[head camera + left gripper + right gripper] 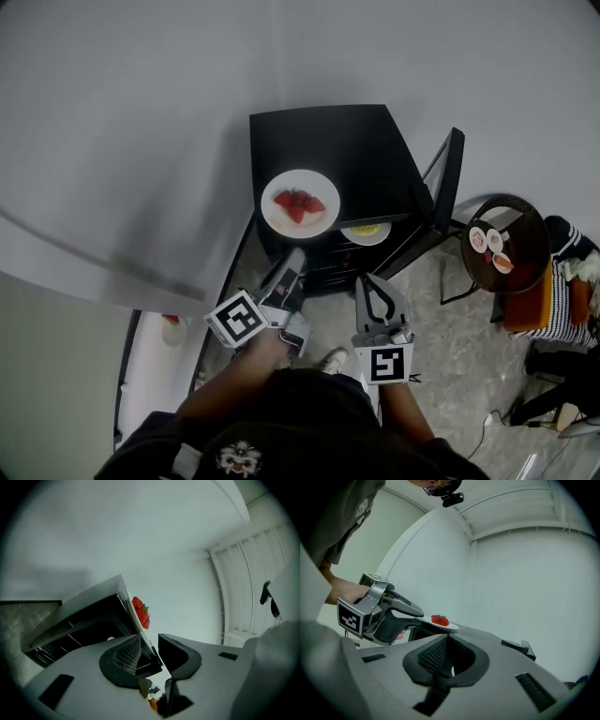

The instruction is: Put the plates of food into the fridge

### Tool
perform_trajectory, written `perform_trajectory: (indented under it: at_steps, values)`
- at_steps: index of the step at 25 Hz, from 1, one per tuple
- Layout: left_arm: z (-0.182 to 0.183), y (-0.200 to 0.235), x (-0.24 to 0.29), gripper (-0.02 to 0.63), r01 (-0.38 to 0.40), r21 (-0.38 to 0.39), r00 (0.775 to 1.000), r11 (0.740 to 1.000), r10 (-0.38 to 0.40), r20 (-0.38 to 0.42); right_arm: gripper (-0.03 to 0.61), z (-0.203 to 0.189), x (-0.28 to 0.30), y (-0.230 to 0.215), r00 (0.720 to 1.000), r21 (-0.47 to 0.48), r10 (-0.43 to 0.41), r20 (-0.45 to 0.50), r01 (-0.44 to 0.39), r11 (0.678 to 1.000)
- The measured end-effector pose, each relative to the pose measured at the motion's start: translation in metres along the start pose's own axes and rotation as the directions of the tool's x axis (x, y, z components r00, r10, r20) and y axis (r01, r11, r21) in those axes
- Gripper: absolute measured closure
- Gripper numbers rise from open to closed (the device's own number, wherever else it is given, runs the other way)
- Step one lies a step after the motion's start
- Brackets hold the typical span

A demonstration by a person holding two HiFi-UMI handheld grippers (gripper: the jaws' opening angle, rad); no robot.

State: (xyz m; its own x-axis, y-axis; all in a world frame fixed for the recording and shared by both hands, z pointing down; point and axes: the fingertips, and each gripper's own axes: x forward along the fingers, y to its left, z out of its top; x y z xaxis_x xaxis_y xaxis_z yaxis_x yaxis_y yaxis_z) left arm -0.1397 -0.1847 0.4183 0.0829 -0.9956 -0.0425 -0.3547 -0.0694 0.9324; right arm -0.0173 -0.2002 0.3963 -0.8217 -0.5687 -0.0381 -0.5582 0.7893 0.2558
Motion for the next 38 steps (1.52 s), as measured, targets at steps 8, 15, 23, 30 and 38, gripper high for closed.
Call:
perform_trajectory:
  at_steps: [8, 15, 23, 30, 38]
  values:
    - [0.006, 0.011, 0.018, 0.446, 0.032, -0.281, 1.0, 0.959, -0.03, 0.009, 0.552, -0.005, -0.001, -0.002, 1.0, -0.018, 0.015, -0.013, -0.016, 1.0]
    - [0.019, 0.015, 0.027, 0.441, 0.032, -0.365, 0.999, 0.931, -0.019, 0.039, 0.552, -0.009, -0.004, -0.003, 0.999, -0.047, 0.031, -0.045, -0.033, 0.998]
    - [0.02, 0.017, 0.039, 0.44, 0.012, -0.429, 1.0, 0.903, -0.005, 0.017, 0.551, -0.01, -0.006, -0.001, 0.997, -0.065, 0.043, -0.056, -0.047, 0.997]
    - [0.018, 0.024, 0.039, 0.506, -0.012, -0.449, 1.0, 0.893, 0.023, 0.018, 0.552, -0.011, -0.008, -0.003, 0.998, -0.074, 0.046, -0.05, -0.049, 0.996]
    - [0.018, 0.019, 0.04, 0.577, 0.004, -0.426, 1.0, 0.905, 0.006, 0.022, 0.552, -0.016, -0.011, -0.003, 0.996, -0.085, 0.052, -0.076, -0.058, 0.995]
